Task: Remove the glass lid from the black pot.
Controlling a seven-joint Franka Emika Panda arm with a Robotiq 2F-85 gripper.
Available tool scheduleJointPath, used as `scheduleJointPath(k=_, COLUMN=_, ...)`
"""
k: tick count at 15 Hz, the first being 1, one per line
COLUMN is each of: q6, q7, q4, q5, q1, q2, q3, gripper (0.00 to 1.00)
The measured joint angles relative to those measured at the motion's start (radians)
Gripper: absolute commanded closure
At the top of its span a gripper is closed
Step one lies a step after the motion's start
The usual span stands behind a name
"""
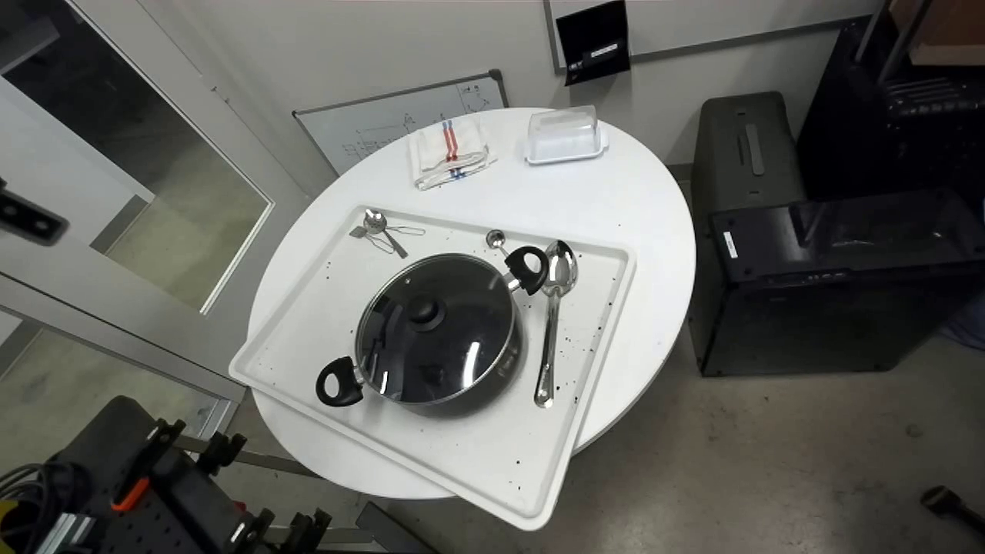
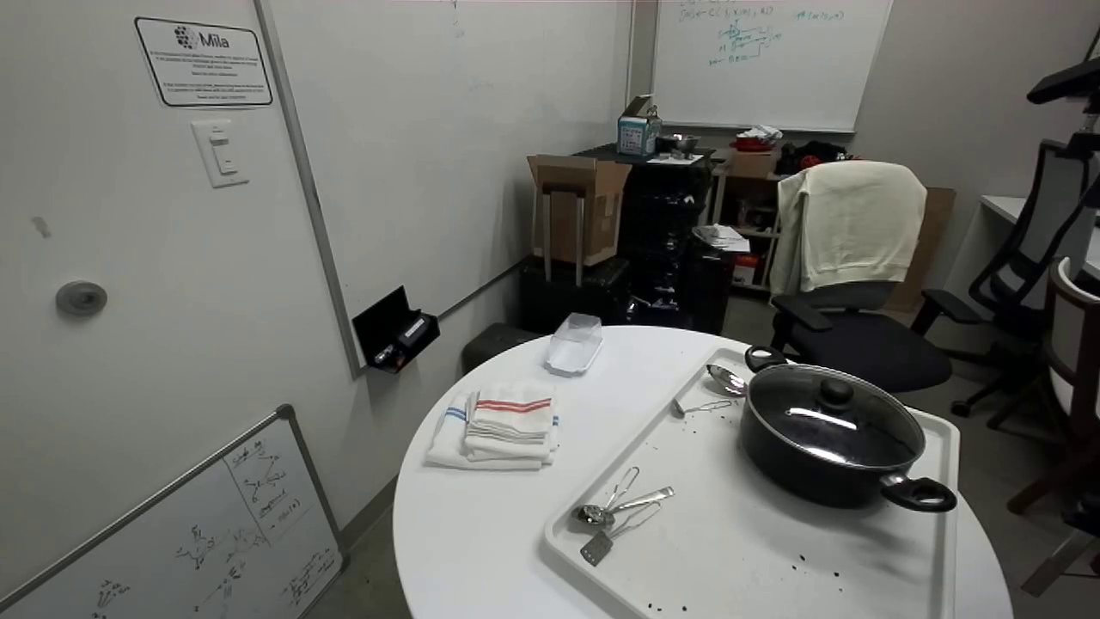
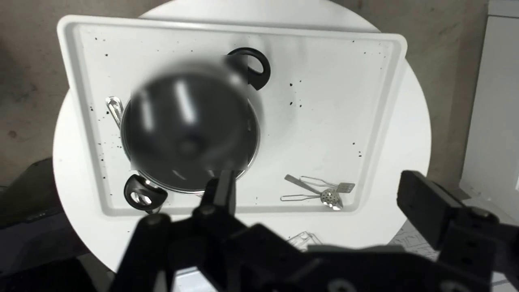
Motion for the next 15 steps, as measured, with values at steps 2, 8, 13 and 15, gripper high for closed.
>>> scheduleJointPath(k=2, q6=0.08, q7=0.021, q4=-0.004, q5=-0.003, q1=-0.019, q2=0.083, q3=0.003, gripper=0.0)
scheduleJointPath(k=8, q6=0.286, q7=0.096, q4=0.034, q5=-0.005, q1=-0.062, q2=0.369, q3=0.014, gripper=0.0)
scheduleJointPath(k=13, q6=0.397, q7=0.196, q4=0.137, q5=-0.036, q1=-0.087, q2=0.62, q3=0.032, gripper=0.0)
scheduleJointPath(k=15, q6=0.432, q7=0.25, q4=0.185, q5=-0.067, q1=-0.092, q2=0.713, q3=0.034, gripper=0.0)
